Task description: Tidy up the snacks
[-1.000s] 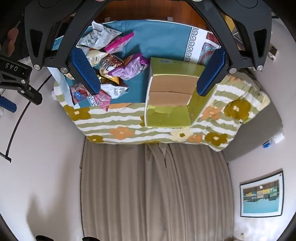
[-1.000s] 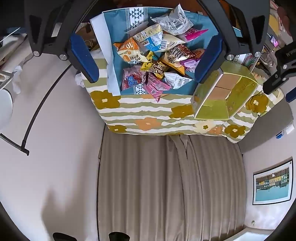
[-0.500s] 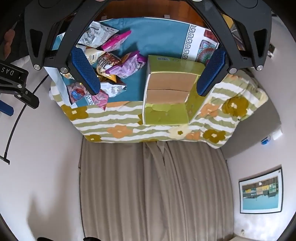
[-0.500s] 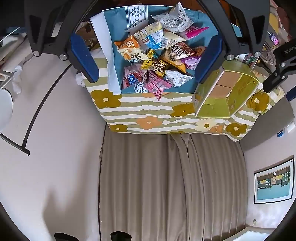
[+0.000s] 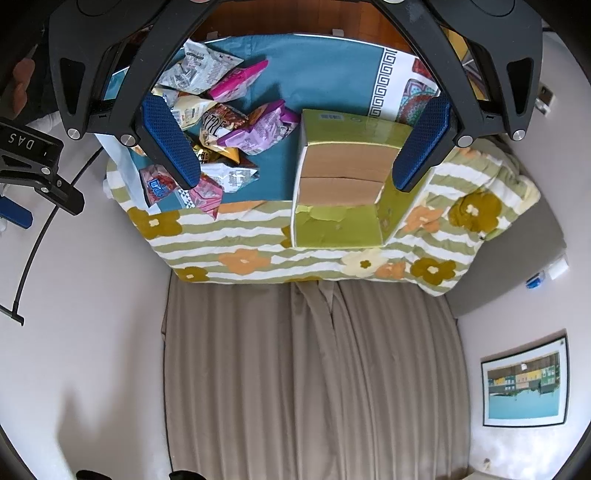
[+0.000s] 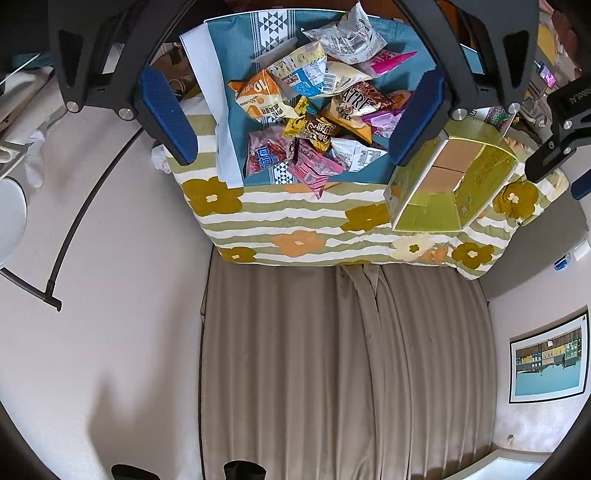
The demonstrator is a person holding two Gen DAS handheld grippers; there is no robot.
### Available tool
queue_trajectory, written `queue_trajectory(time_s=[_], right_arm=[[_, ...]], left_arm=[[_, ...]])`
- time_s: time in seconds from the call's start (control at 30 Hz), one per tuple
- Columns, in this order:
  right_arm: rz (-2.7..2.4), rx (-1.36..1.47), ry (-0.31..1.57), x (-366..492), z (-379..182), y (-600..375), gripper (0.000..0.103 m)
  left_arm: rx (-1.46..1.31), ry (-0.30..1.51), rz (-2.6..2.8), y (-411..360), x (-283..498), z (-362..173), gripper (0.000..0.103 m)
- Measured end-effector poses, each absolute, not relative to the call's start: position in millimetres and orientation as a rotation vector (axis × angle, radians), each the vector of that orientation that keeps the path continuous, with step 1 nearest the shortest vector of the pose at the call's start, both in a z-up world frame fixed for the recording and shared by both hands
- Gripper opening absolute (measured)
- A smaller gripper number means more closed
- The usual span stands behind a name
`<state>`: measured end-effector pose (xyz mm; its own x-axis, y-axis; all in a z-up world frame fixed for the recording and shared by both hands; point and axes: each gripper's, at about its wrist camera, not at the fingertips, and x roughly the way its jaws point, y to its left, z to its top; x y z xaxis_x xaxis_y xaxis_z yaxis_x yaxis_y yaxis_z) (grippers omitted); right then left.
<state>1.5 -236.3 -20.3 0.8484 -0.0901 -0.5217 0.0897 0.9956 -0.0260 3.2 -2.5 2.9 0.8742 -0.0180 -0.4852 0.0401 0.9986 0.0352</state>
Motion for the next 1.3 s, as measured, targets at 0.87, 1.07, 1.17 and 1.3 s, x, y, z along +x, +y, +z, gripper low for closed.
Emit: queue_trajectory(time_s=[0.87,1.07,1.17,1.3], right_arm=[[-0.094,0.005,0.548,0.6,-21.1,-236.9,0.103],[-0.095,0.005,0.549,1.2,-21.0,-237.1,0.103],[-0.095,0.006,0.549,1.0,-20.7,-237.2,0.103],[-0.094,0.006,0.549,0.8,-20.1,-237.0,0.103]], left_arm=[[0.042,0.510,-0.039,-5.6,4.5,4.7,0.103],[0.042,0.511,-0.039,-6.6,4.7,4.7,0.103],[0.043,0.511,-0.039,-6.3,5.1,4.8,0.103],[0.042,0.511,-0.038,-5.8,5.1,4.9,0.103]])
